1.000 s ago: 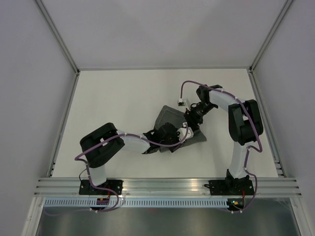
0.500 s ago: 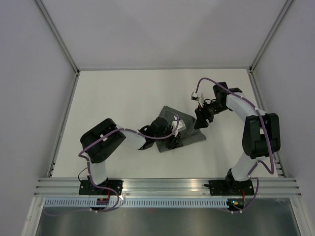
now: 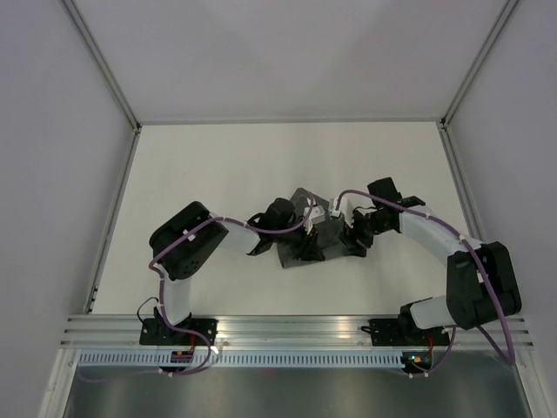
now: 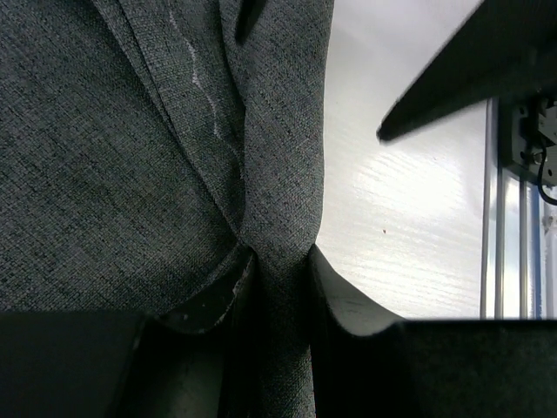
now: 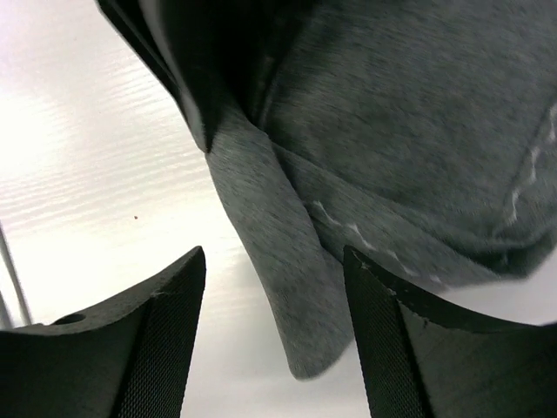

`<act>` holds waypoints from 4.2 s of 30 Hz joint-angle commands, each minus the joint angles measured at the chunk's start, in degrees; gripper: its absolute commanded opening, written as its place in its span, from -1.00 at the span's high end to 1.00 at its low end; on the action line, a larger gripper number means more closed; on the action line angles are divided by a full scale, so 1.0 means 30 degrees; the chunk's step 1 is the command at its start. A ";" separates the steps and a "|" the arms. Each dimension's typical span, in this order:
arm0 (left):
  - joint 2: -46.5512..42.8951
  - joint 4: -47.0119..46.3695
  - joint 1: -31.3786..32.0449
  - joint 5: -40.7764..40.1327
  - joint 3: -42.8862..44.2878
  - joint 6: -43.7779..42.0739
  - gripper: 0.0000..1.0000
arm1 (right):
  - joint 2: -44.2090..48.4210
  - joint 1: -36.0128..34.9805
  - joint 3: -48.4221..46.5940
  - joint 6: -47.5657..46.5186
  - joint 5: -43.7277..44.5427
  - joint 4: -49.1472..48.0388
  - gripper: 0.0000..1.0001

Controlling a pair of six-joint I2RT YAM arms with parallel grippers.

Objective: Fold the napkin, place the utensils inside, and roll it up
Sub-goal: Roll the napkin with the utensil

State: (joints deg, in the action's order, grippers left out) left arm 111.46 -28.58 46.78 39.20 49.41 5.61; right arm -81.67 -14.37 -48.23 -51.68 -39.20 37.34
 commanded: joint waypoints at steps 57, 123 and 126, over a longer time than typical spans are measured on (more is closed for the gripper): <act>0.3159 0.7885 -0.1239 0.2343 0.3160 0.0534 0.82 | 0.0445 -0.7104 0.4357 0.0264 0.5830 -0.6588 0.04; -1.2489 0.1467 0.3649 -1.5585 -0.5075 -0.4385 0.10 | -1.4055 -0.3882 -1.0817 -0.2636 0.1055 0.9202 0.71; -1.0762 0.2344 0.4382 -1.5733 -0.3702 -0.5470 0.08 | -1.4815 -0.3853 -1.1345 -0.2549 0.1143 0.9699 0.70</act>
State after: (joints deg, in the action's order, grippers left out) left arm 75.29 -25.02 57.76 -5.76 33.30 -3.38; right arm -121.23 -25.91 -81.91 -57.23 -40.56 67.02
